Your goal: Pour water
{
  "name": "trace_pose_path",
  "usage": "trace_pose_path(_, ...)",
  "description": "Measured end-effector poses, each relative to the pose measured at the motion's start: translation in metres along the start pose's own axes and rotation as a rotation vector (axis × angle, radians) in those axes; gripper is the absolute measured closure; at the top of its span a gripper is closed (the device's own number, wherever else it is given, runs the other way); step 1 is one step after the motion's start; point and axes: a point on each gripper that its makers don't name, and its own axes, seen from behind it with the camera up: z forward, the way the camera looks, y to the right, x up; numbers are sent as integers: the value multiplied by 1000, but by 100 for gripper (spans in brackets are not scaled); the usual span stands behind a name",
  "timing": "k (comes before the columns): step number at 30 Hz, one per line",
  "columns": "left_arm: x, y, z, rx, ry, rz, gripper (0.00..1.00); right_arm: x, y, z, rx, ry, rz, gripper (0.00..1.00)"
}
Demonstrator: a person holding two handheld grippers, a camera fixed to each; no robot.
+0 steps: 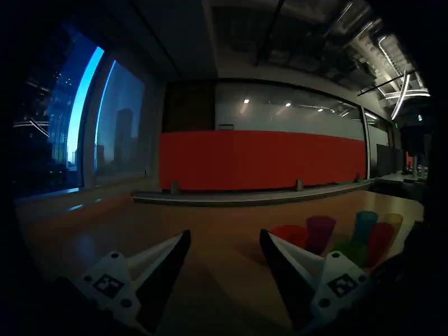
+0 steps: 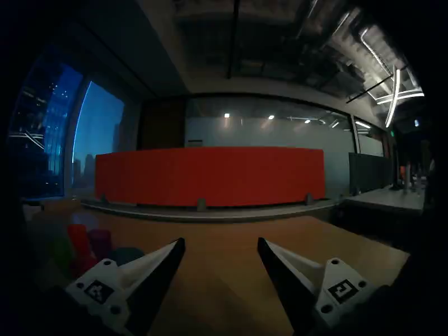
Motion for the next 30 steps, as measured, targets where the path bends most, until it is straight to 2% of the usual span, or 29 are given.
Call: trace_pose_path(30, 1, 0, 0, 0, 0, 0, 9, -13, -2, 2, -11, -39, -15, 0)
